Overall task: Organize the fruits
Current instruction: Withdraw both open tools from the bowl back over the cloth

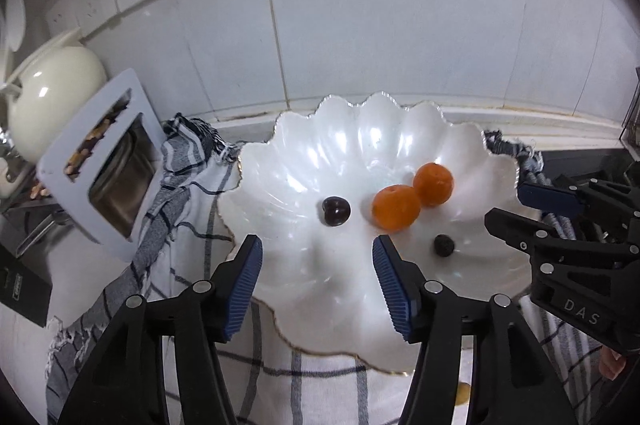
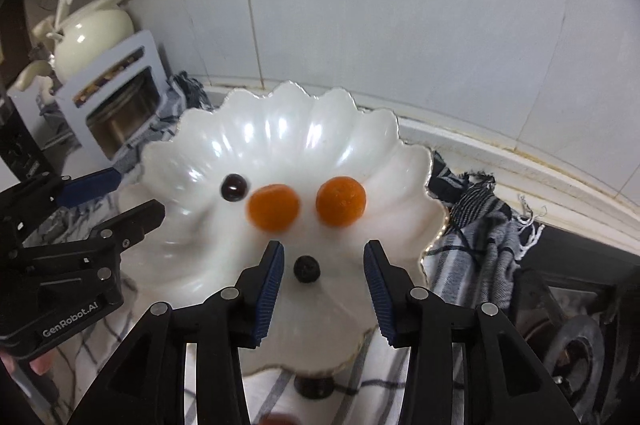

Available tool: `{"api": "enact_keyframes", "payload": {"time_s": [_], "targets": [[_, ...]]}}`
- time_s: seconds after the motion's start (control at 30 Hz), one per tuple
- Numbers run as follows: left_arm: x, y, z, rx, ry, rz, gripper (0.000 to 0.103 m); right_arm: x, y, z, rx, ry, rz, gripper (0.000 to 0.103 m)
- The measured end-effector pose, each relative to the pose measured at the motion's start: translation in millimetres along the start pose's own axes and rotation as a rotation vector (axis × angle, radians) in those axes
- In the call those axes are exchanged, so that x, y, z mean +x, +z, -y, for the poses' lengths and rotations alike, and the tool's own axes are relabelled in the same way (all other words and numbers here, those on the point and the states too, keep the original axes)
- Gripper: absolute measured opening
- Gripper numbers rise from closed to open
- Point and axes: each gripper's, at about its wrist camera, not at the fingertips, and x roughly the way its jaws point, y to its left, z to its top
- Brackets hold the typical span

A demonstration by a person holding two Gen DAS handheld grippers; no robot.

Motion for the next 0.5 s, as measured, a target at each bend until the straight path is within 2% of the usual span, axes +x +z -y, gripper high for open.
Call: {"api": "enact_keyframes", "payload": {"time_s": [0.5], "targets": [[-90.9, -14.6, 18.1, 0.044, 0.028, 0.154, 0.067, -88.6, -22.7, -7.6, -0.007, 0.008, 0.168, 0.043]]}}
